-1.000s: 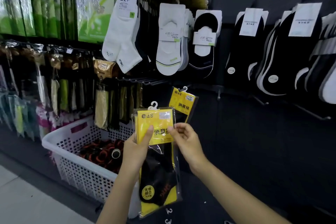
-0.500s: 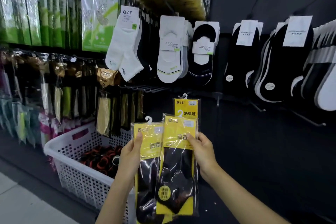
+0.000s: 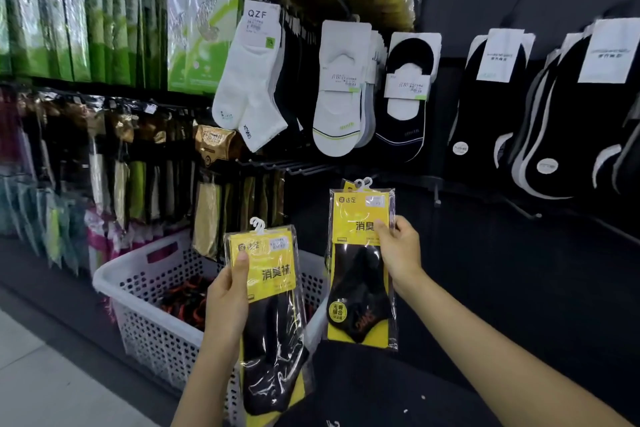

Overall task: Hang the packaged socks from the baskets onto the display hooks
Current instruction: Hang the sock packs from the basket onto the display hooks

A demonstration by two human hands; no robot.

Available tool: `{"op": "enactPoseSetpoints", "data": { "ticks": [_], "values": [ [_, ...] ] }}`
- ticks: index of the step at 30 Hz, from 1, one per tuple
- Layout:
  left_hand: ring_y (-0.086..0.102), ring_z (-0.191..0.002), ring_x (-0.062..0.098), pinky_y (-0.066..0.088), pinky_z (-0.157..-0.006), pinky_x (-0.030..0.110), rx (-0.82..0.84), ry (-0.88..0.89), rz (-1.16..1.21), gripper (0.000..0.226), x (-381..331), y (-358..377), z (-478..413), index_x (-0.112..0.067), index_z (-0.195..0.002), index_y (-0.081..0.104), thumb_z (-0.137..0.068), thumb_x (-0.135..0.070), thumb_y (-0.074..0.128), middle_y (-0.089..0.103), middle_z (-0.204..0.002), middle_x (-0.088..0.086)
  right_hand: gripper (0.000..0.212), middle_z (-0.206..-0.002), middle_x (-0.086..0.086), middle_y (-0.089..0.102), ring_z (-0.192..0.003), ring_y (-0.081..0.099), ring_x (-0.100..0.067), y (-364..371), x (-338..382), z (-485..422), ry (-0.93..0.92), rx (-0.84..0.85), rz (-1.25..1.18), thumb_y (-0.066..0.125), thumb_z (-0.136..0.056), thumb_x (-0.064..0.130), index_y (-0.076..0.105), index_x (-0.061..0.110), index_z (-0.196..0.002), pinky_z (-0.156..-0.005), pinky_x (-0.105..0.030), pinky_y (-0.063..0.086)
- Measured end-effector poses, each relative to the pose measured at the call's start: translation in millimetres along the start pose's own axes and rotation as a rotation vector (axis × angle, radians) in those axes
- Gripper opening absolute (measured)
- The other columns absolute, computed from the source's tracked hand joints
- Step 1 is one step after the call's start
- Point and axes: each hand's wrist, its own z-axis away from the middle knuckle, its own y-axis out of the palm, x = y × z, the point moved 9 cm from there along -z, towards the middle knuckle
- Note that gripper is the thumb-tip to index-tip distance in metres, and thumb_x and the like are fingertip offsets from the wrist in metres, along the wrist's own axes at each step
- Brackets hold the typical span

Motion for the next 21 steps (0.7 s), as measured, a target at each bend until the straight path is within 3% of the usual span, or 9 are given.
{"op": "enactPoseSetpoints", "data": {
  "ticks": [3,6,9,11,13,16,21],
  "values": [
    [0.051,-0.061,-0.027,0.032,-0.065,0.013,-0.002,0.007,-0.002,0.020,1.7,-0.7,-3.6,-0.040,-0.079,0.054,-0.094,-0.048,0.042,0.059,-0.062,-0.039,0.014,-0.103,-0.022,0.066,-0.098,0.062,-0.039,4.0,-11.6,-9.8,0.033,-0.034,0.013,0.053,-0.096,0.019,0.061,0.008,-0.096,-0.091,-0.053,0.051],
    [0.052,-0.061,-0.010,0.032,-0.062,0.014,-0.013,-0.004,-0.002,0.025,6.0,-1.7,-6.2,-0.037,-0.073,0.047,-0.092,-0.051,0.042,0.055,-0.066,-0.021,0.016,-0.104,-0.024,0.066,-0.085,0.063,-0.032,2.7,-22.3,-19.0,0.068,-0.085,-0.005,0.054,-0.095,0.019,0.061,0.004,-0.096,-0.089,-0.049,0.050],
    [0.053,-0.063,-0.011,0.035,-0.063,0.013,-0.007,-0.004,0.006,0.027,9.8,-0.8,-8.1,-0.033,-0.076,0.052,-0.093,-0.051,0.042,0.057,-0.070,-0.022,0.022,-0.100,-0.025,0.064,-0.082,0.060,-0.036,-0.1,-35.4,-30.2,0.118,-0.144,-0.048,0.057,-0.094,0.021,0.062,-0.001,-0.093,-0.088,-0.048,0.051],
    [0.055,-0.064,-0.020,0.037,-0.062,0.009,-0.003,-0.001,0.009,0.023,11.3,1.8,-9.1,-0.036,-0.079,0.054,-0.094,-0.048,0.042,0.061,-0.065,-0.033,0.022,-0.087,-0.014,0.063,-0.080,0.059,-0.028,-3.8,-45.5,-37.1,0.162,-0.189,-0.087,0.062,-0.091,0.025,0.062,0.006,-0.082,-0.082,-0.040,0.050],
    [0.051,-0.060,-0.029,0.040,-0.056,0.004,0.013,0.002,0.017,0.018,9.8,4.6,-8.2,-0.041,-0.081,0.052,-0.096,-0.044,0.042,0.057,-0.060,-0.043,0.022,-0.094,-0.004,0.063,-0.090,0.058,-0.020,-7.4,-58.8,-41.4,0.224,-0.230,-0.123,0.068,-0.087,0.031,0.064,0.010,-0.090,-0.085,-0.035,0.049],
    [0.055,-0.067,-0.026,0.037,-0.066,0.011,0.021,-0.013,0.043,0.017,12.0,6.5,-7.9,-0.040,-0.085,0.058,-0.094,-0.047,0.044,0.063,-0.069,-0.039,0.030,-0.102,-0.004,0.062,-0.093,0.055,-0.018,-15.9,-74.4,-41.8,0.290,-0.285,-0.097,0.071,-0.083,0.035,0.063,0.011,-0.099,-0.081,-0.030,0.046],
    [0.057,-0.087,-0.014,0.035,-0.075,0.013,0.032,-0.051,0.087,0.029,15.3,12.0,-4.0,-0.032,-0.099,0.063,-0.087,-0.054,0.048,0.066,-0.087,-0.028,0.028,-0.113,-0.009,0.061,-0.088,0.053,-0.017,-36.7,-81.8,-23.9,0.308,-0.364,-0.051,0.066,-0.088,0.022,0.058,0.008,-0.111,-0.065,-0.022,0.044]
  ]
}}
